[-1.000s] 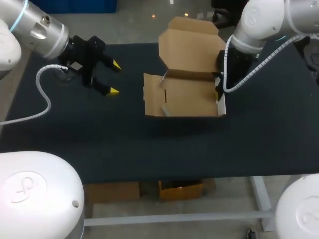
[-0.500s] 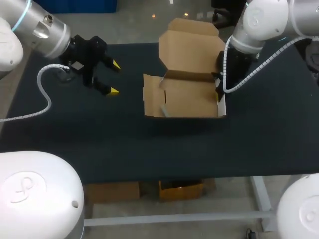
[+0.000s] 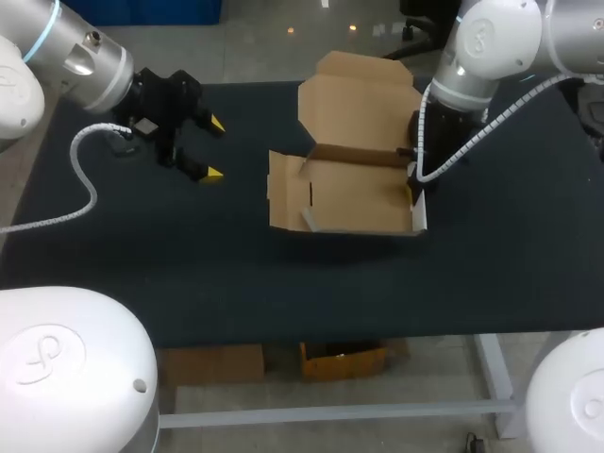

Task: Assemble the packaging by folding the flat box into shape, placing the metal phone stand inside, and closing the box properly

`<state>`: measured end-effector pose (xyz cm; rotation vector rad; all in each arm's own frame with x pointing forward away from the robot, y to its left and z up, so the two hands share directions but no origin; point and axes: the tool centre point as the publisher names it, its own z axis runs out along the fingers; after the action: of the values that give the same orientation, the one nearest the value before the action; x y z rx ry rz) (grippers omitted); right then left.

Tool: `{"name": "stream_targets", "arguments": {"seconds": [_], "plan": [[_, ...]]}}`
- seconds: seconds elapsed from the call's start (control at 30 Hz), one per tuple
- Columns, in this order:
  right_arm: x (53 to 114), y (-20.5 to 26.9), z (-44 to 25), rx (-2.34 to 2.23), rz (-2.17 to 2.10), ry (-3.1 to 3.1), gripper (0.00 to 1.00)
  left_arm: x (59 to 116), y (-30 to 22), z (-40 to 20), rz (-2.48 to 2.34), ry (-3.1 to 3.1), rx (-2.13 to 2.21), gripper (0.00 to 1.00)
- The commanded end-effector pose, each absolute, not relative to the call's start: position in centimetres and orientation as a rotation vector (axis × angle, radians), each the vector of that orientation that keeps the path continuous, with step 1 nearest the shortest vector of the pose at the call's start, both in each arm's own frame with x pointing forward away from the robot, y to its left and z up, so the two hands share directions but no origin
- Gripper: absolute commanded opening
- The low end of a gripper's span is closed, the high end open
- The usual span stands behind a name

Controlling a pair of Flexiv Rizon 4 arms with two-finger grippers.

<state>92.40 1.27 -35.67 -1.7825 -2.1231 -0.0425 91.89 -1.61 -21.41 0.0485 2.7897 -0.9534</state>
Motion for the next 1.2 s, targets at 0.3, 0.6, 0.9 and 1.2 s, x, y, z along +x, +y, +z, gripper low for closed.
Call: {"name": "stream_targets", "arguments": {"seconds": [0.3,0.6,0.9,1.2], "plan": [[92.6,1.9,-36.7,-1.801,0.082,-2.084,0.00,92.8,-1.1,-22.9,-0.978,2.795,0.034,1.00],[92.4,1.8,-37.7,-1.812,0.168,-2.044,0.00,93.2,-0.9,-23.1,-0.985,2.802,0.030,1.00],[91.7,2.1,-37.9,-1.790,0.296,-2.012,0.00,93.2,-0.9,-23.1,-0.985,2.802,0.030,1.00],[90.1,1.8,-38.1,-1.781,0.343,-1.937,0.00,93.2,-0.9,-23.1,-0.985,2.802,0.030,1.00]]}}
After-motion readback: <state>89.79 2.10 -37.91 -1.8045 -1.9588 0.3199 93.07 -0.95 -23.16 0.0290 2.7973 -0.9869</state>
